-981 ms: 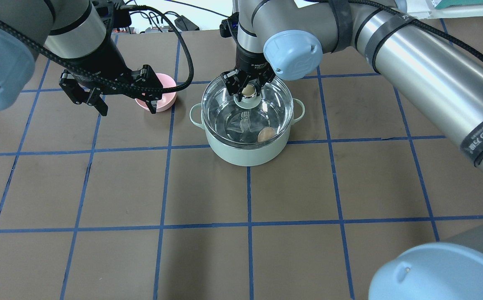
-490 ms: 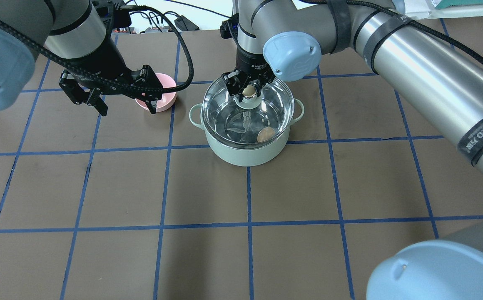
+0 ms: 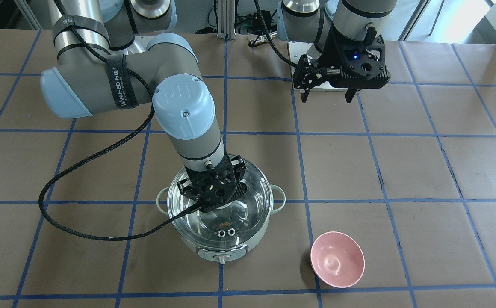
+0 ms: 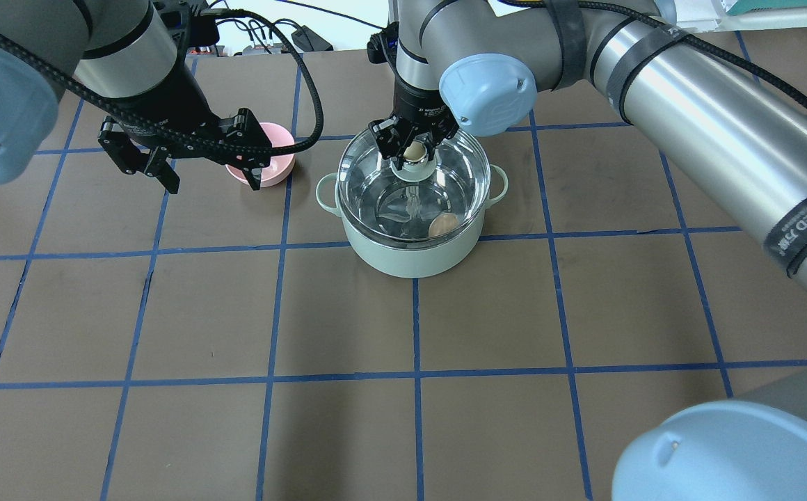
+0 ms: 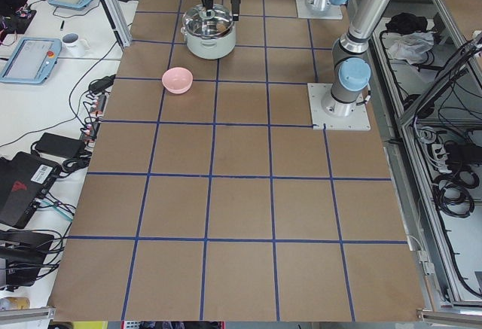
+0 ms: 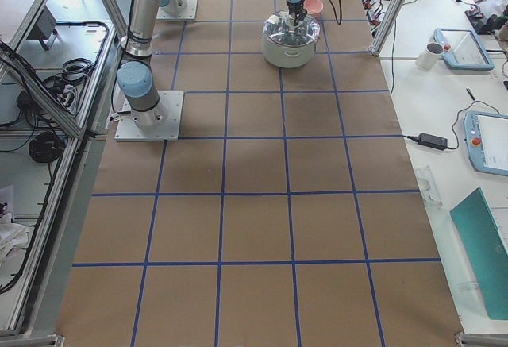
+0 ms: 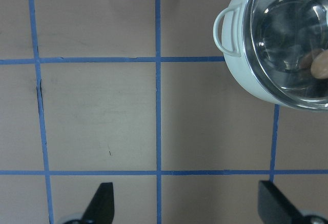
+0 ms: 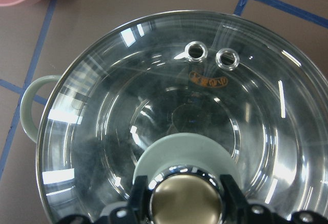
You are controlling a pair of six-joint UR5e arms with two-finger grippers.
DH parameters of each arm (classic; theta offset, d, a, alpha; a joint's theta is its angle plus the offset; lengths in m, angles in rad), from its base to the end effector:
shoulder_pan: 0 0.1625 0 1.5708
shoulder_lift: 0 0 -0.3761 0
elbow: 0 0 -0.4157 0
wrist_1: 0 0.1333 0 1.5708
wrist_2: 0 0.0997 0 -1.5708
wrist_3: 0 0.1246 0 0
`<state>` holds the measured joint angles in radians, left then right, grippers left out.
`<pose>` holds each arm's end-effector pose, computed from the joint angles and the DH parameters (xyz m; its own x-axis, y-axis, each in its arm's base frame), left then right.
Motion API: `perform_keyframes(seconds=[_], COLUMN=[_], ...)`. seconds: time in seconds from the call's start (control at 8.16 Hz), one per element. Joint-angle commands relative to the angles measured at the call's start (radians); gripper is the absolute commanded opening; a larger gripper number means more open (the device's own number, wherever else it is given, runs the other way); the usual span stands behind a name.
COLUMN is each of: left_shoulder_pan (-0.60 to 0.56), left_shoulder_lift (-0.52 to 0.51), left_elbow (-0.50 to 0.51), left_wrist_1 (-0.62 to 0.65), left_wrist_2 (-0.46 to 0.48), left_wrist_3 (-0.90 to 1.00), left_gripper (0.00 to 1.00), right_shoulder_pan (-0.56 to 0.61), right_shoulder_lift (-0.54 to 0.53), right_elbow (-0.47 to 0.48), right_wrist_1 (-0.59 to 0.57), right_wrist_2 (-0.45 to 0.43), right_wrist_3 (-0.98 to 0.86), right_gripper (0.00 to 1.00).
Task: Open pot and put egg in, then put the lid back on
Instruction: 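Lower the glass lid onto the pot with the right gripper and settle it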
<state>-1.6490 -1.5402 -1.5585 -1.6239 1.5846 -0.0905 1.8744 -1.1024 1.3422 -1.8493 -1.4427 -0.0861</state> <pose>-0.1704 -0.4904 0.4306 -0.9998 -0.0122 -0.0147 -0.0123 0.9999 0.0089 0.3451 -0.6024 0.2797 -0.9158 -0.3821 -0.1238 -0.3789 0.9241 -0.0495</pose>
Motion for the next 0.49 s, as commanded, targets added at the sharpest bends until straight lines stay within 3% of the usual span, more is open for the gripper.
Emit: perform_keyframes(seconds=[0.0, 0.37], left_shoulder_pan=[0.000, 0.000], left_shoulder_lift=[0.000, 0.000], left_elbow=[0.000, 0.000], left_wrist_1=[-0.001, -0.001], left_wrist_2=[0.000, 0.000], left_wrist_3=[0.000, 0.000], left_gripper=[1.00, 1.00], right_shoulder_pan=[0.000, 0.012], right_shoulder_lift=[-0.019, -0.027], right_elbow=[0.002, 0.002], right_wrist_1=[0.021, 0.048], right_wrist_2=[0.005, 0.005], right_wrist_3=[0.011, 0.012], right_gripper=[0.00, 0.00])
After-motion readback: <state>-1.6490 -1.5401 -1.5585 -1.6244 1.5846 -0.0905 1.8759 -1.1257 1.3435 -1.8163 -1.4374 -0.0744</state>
